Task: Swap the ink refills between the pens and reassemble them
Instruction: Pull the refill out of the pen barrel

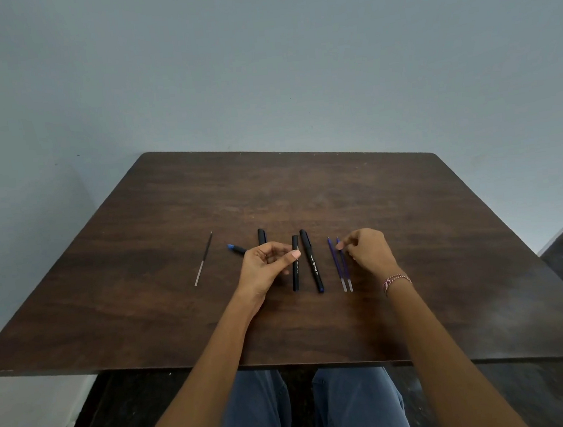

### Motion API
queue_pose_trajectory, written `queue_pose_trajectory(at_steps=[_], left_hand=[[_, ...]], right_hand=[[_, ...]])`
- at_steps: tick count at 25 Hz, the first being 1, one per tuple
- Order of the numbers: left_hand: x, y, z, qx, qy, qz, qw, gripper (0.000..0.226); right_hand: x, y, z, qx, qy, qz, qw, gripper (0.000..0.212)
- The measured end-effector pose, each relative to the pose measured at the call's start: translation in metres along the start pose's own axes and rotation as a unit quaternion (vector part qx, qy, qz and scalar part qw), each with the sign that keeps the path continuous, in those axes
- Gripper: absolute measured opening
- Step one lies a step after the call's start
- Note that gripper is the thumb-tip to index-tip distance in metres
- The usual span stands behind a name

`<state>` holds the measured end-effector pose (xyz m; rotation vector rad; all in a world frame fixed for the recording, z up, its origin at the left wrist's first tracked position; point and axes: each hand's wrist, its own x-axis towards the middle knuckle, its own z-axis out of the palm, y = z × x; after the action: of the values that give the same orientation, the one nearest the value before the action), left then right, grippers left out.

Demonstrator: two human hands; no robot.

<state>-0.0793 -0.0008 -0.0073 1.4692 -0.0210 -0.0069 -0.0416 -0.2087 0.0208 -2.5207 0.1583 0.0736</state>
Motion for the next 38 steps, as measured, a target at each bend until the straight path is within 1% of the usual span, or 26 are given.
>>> queue_pose_trajectory(at_steps=[3, 7, 9, 13, 15, 17, 19, 21, 24, 27, 29, 31, 38], left_hand=[[-0.001, 0.001, 0.0, 0.003, 0.001, 0.002, 1.0, 0.011], [-0.003, 0.003, 0.002, 0.009, 0.003, 0.004, 1.0, 0.01], [-0.004, 0.004, 0.003, 0.011, 0.004, 0.002, 1.0, 0.011], [-0.006, 0.005, 0.003, 0.014, 0.006, 0.006, 1.0, 0.011], [-0.006, 0.005, 0.003, 0.016, 0.004, 0.008, 1.0, 0.011], [-0.007, 0.006, 0.003, 0.022, 0.0, 0.008, 1.0, 0.012], [-0.007, 0.007, 0.004, 0.023, -0.003, 0.009, 1.0, 0.011], [-0.008, 0.008, 0.003, 0.026, -0.004, 0.009, 1.0, 0.009], [-0.008, 0.008, 0.003, 0.03, -0.009, 0.011, 0.999, 0.01], [-0.007, 0.008, 0.003, 0.038, -0.013, 0.012, 0.999, 0.01], [-0.008, 0.007, 0.003, 0.041, -0.013, 0.012, 0.999, 0.011], [-0.008, 0.008, 0.003, 0.042, -0.015, 0.011, 0.999, 0.011], [-0.009, 0.006, 0.001, 0.045, -0.03, 0.007, 0.999, 0.012]], right_hand=[[-0.001, -0.001, 0.002, -0.003, -0.001, -0.006, 1.0, 0.014], [0.0, -0.001, 0.004, -0.008, 0.004, 0.019, 1.0, 0.006], [0.0, -0.001, 0.003, -0.006, 0.011, 0.033, 0.999, 0.011], [-0.004, -0.002, -0.001, -0.011, 0.044, 0.02, 0.999, 0.023], [-0.003, -0.002, -0.003, -0.003, 0.049, 0.025, 0.998, 0.015], [0.001, 0.001, -0.007, 0.029, 0.057, 0.038, 0.997, 0.011], [0.006, 0.004, -0.017, 0.101, 0.069, 0.058, 0.991, 0.016], [0.008, 0.003, -0.027, 0.21, 0.075, 0.061, 0.973, 0.021], [0.004, -0.012, -0.036, 0.398, 0.029, 0.066, 0.915, 0.02], [-0.004, -0.033, -0.037, 0.5, -0.009, 0.055, 0.864, 0.015], [-0.007, -0.044, -0.034, 0.539, -0.001, 0.045, 0.841, 0.01], [-0.01, -0.053, -0.03, 0.56, 0.021, 0.033, 0.828, 0.01], [-0.014, -0.068, -0.024, 0.57, 0.087, 0.01, 0.817, 0.008]])
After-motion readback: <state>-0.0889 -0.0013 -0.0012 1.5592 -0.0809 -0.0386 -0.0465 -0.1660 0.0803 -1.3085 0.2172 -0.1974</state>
